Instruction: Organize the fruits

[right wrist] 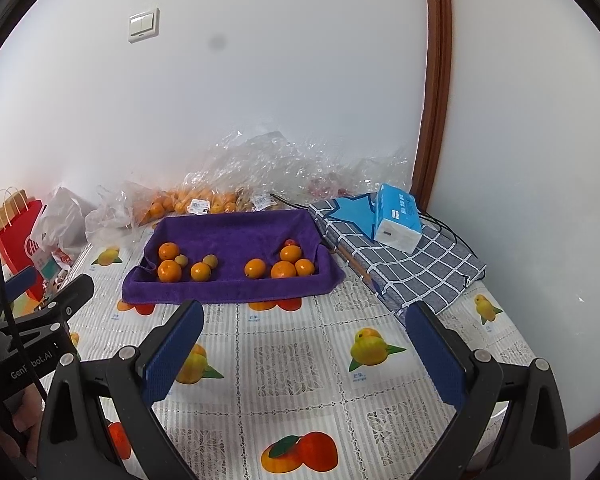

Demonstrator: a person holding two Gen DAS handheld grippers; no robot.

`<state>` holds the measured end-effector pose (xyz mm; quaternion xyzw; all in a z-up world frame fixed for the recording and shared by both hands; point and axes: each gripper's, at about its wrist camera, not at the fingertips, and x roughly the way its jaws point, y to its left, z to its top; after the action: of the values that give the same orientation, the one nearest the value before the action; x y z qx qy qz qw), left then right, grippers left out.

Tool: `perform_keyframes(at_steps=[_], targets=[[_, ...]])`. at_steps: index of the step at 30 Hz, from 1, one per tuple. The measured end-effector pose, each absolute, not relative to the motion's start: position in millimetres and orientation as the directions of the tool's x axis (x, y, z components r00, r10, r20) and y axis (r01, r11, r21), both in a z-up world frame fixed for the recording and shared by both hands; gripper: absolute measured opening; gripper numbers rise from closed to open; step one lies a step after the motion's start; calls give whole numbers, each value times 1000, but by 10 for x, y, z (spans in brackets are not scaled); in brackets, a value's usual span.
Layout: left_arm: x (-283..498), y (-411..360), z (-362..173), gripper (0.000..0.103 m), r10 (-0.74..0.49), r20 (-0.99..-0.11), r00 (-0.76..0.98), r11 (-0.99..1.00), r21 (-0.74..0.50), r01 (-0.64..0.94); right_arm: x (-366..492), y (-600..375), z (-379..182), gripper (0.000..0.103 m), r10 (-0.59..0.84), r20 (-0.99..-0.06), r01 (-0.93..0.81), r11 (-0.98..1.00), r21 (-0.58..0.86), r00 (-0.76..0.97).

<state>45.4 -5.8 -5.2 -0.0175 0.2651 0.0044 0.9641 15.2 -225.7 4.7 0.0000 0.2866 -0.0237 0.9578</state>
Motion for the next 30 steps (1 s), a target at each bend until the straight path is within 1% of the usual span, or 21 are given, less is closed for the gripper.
perform_keyframes(at_steps=[30], targets=[[487, -65, -78, 102, 12, -515, 857, 999, -24, -29, 175, -2282, 8, 100, -66, -553, 76, 997, -6, 831]])
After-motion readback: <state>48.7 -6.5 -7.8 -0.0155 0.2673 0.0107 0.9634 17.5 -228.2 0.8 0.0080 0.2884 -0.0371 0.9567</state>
